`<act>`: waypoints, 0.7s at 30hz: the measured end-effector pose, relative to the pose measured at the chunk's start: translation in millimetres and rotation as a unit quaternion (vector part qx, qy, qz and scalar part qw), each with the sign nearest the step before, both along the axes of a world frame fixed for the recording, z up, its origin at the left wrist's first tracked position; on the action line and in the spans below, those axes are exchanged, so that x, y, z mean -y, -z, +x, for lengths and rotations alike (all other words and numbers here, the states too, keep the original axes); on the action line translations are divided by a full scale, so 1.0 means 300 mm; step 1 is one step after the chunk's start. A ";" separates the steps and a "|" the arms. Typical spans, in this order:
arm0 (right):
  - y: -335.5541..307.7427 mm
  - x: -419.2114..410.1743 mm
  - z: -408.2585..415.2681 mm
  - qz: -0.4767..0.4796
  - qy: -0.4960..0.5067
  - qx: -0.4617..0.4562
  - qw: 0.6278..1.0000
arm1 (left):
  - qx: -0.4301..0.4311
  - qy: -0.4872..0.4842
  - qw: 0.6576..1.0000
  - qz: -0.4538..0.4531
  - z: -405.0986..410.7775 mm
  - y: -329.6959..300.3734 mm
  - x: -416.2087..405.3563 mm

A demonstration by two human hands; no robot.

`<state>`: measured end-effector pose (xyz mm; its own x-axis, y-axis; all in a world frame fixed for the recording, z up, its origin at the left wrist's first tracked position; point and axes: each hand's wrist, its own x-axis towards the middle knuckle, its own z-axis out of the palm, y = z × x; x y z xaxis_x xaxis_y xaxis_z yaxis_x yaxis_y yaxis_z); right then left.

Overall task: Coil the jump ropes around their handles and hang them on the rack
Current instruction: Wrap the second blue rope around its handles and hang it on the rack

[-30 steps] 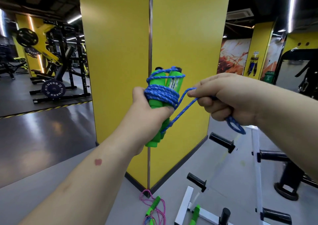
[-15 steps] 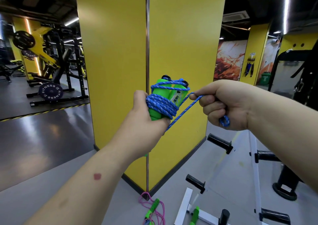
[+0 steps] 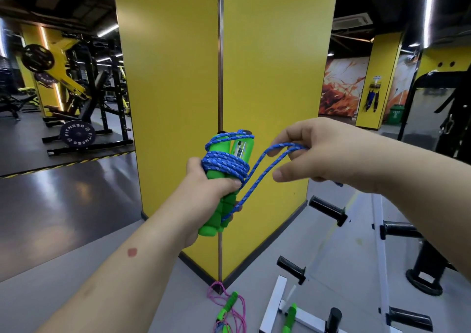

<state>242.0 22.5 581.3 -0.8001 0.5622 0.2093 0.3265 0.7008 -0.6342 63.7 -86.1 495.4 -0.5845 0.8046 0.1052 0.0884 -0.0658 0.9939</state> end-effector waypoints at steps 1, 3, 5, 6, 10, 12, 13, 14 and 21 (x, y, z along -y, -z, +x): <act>0.000 -0.002 0.001 0.073 0.010 0.018 0.997 | 0.010 0.012 1.000 -0.005 0.001 0.005 0.002; 0.004 -0.005 -0.006 0.175 0.015 0.013 0.984 | 0.023 0.034 0.999 -0.014 0.003 0.011 0.005; 0.011 -0.015 -0.019 0.142 -0.007 -0.019 0.990 | 0.013 0.051 0.998 -0.023 0.007 0.013 0.004; 0.011 -0.023 -0.025 0.090 -0.008 -0.040 0.995 | 0.002 0.062 0.998 -0.026 0.008 0.012 0.004; 0.008 -0.066 -0.052 -0.061 0.069 -0.086 0.992 | -0.038 0.124 0.991 -0.035 0.011 -0.006 0.014; 0.005 -0.066 -0.061 -0.089 0.083 -0.102 0.987 | -0.053 0.141 0.988 -0.033 0.009 -0.019 0.021; 0.003 -0.064 -0.064 -0.102 0.086 -0.109 0.985 | -0.058 0.149 0.987 -0.035 0.008 -0.027 0.024; 0.001 -0.065 -0.065 -0.117 0.089 -0.114 0.982 | -0.060 0.160 0.985 -0.038 0.004 -0.032 0.030; 0.004 -0.080 -0.069 -0.231 0.113 -0.051 0.965 | -0.085 0.274 0.955 -0.071 -0.014 -0.042 0.058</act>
<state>221.2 46.4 580.3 -0.6339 0.7727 -0.0338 0.3568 0.2533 -0.8992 59.6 -103.5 507.9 -0.0550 0.9981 0.0289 0.2404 -0.0149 0.9706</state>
